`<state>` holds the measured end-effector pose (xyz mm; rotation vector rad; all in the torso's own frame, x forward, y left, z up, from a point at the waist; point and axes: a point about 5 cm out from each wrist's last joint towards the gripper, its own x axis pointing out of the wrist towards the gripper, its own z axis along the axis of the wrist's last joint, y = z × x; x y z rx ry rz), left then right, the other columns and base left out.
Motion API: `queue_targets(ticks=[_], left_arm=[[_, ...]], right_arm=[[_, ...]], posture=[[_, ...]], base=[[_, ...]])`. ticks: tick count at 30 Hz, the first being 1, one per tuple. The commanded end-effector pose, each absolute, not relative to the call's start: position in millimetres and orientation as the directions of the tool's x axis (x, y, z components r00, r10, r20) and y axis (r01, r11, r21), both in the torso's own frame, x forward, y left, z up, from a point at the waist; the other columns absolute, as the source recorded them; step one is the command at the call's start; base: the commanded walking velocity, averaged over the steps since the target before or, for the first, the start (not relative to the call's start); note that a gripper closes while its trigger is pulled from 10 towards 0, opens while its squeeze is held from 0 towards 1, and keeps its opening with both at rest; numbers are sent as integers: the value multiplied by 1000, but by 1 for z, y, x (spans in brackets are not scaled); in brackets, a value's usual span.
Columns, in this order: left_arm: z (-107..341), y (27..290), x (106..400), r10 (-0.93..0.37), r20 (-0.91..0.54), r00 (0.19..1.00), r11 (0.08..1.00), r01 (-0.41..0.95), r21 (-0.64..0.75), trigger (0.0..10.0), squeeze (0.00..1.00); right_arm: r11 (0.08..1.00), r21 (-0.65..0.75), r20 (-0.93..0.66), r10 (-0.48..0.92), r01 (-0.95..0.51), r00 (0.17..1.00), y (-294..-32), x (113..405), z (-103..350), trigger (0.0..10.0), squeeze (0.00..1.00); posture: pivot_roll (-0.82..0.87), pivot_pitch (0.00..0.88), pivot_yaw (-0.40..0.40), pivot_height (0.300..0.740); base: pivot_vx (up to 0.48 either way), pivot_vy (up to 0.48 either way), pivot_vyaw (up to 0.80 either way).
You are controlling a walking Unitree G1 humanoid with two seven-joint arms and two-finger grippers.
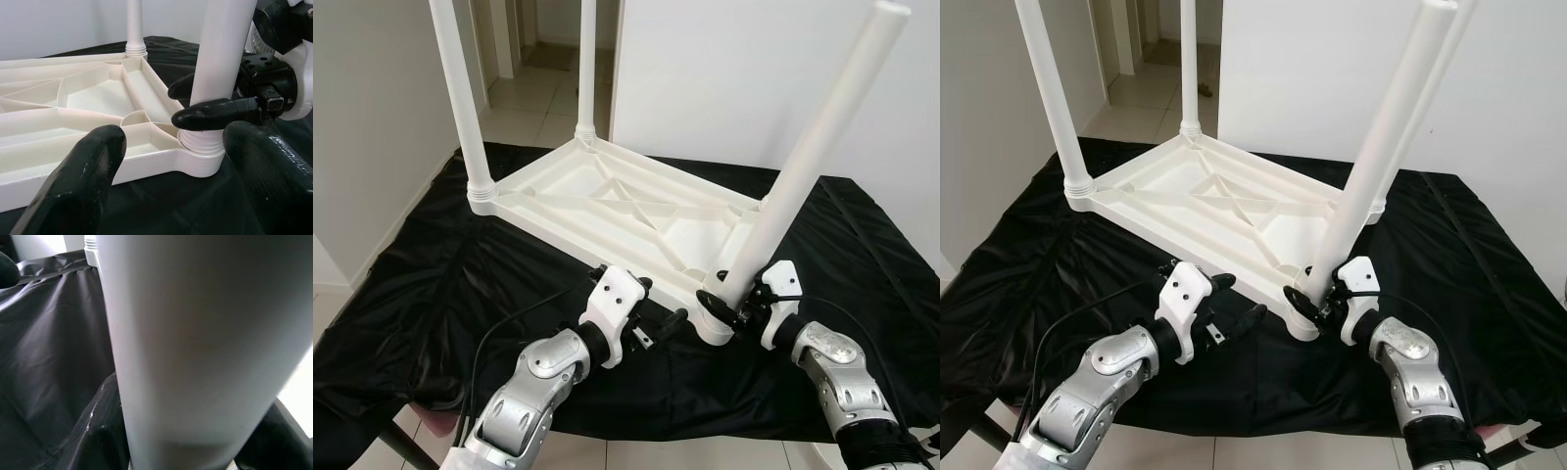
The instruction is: Building children table
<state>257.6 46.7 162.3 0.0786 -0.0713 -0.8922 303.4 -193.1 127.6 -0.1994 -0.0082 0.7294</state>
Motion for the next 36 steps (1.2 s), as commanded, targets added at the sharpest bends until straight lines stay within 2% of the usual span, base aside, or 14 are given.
queue_targets(ticks=[1, 10, 18, 21, 25, 28, 29, 31, 36], left_arm=[[163, 47, 259, -783, 31, 621, 621, 777, 103, 10000, 0], [165, 48, 261, -781, 35, 623, 623, 775, 103, 10000, 0], [166, 48, 262, -780, 38, 625, 625, 774, 102, 10000, 0], [166, 47, 262, -780, 39, 624, 625, 774, 100, 10000, 0], [166, 47, 263, -780, 39, 625, 625, 774, 98, 10000, 0], [167, 46, 262, -779, 43, 626, 627, 773, 95, 10000, 0], [167, 46, 262, -779, 43, 626, 627, 773, 95, 10000, 0], [167, 47, 263, -774, 45, 632, 633, 769, 95, 10000, 0], [168, 48, 263, -767, 50, 640, 641, 762, 89, 10000, 0]], right_arm=[[692, -163, -123, 693, -704, 710, -185, 301, 113, 0, 0], [755, -137, -38, 643, -641, 765, -177, 304, 115, 0, 0], [855, -80, 35, 517, -513, 855, -166, 305, 118, 0, 0], [934, -33, 120, 357, -356, 926, -154, 307, 128, 0, 0], [968, 15, 151, 247, -252, 957, -147, 307, 134, 0, 0], [995, 59, 139, 78, -87, 987, -140, 308, 133, 0, 0], [995, 59, 139, 78, -87, 987, -140, 308, 133, 0, 0], [995, 98, 131, -13, 0, 991, -137, 308, 134, 0, 0], [994, 110, 133, -13, -2, 991, -137, 308, 138, 0, 0]], posture=[[29, 0, -56, 740], [21, 0, -50, 740], [12, 0, -47, 740], [9, 0, -48, 740], [9, 0, -48, 740], [18, 0, -63, 740], [18, 0, -63, 740], [23, 0, -65, 740], [23, 0, -64, 740]], base=[[0, 0, 0], [0, 0, 0], [0, 0, 0], [0, 0, 0], [0, 0, 0], [0, 0, 0], [0, 0, 0], [0, 0, 0], [0, 0, 0]])
